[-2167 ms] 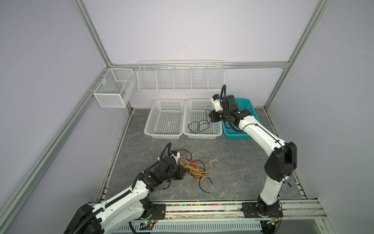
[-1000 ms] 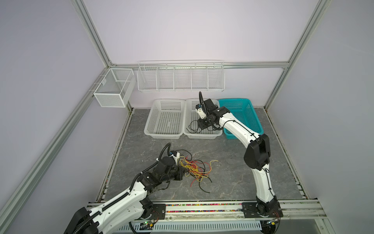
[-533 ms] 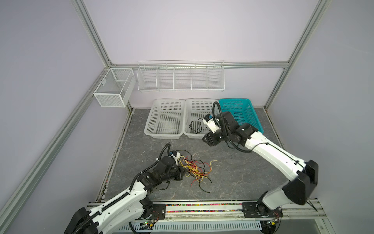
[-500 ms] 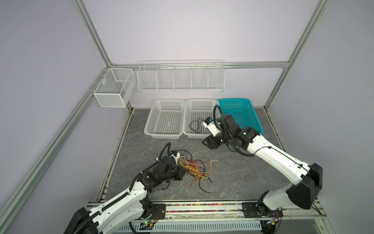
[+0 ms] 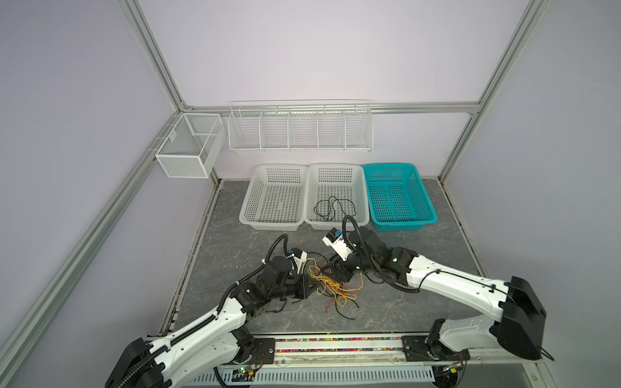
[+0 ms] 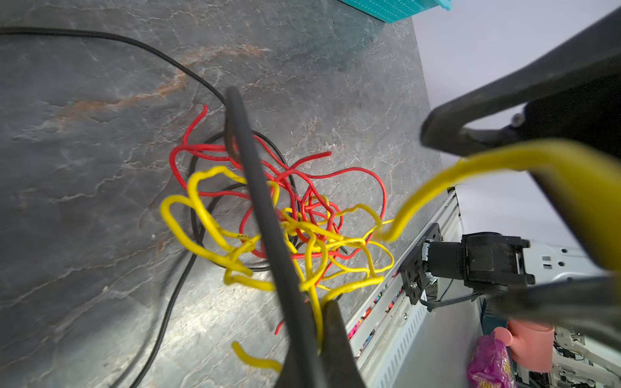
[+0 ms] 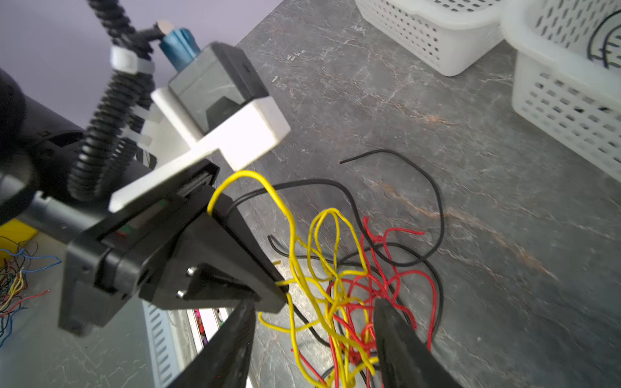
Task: Untangle the cables
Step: 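Move the right gripper down to the wire bundle beside the left gripper, then grasp a yellow wire with the right gripper and pull it away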
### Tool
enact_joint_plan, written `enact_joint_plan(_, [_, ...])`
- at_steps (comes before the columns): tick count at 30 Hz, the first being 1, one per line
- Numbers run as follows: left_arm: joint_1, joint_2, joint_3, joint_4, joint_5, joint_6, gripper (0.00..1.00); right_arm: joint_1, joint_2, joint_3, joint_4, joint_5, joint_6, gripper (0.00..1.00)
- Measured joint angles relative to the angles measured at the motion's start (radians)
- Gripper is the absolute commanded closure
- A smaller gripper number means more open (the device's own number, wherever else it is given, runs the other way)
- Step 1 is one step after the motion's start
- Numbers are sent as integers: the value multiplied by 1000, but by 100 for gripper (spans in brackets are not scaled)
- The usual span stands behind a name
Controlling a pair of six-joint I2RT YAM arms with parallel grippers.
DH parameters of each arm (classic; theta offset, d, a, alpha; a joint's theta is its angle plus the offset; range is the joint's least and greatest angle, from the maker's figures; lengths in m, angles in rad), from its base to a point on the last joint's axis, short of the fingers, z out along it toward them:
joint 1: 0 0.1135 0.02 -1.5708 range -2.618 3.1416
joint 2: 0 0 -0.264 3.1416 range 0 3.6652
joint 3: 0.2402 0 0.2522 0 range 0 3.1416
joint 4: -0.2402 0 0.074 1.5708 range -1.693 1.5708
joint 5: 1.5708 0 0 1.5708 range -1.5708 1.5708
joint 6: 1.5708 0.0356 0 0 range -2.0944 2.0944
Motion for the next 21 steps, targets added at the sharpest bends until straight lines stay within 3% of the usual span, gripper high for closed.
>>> enact_joint_plan(5, [-3,0,3,-6,2,0,100,26,71,0,23,31,0,45])
enact_joint_plan(7, [-4,0,6,-10,2,0,100,29,72,-3,35,37,-2,54])
enact_joint_plan(11, [-5,0,6,-12,2,-1,100,38,72,-6,51,72,-8,82])
enact_joint_plan(14, [-5,-3,6,-14,2,-7,100,46,64,-8,45,128,-16,93])
enact_joint_plan(21, [-6,-19,4,5,5,-15,100,26,-88,-16,-34,293,-22,93])
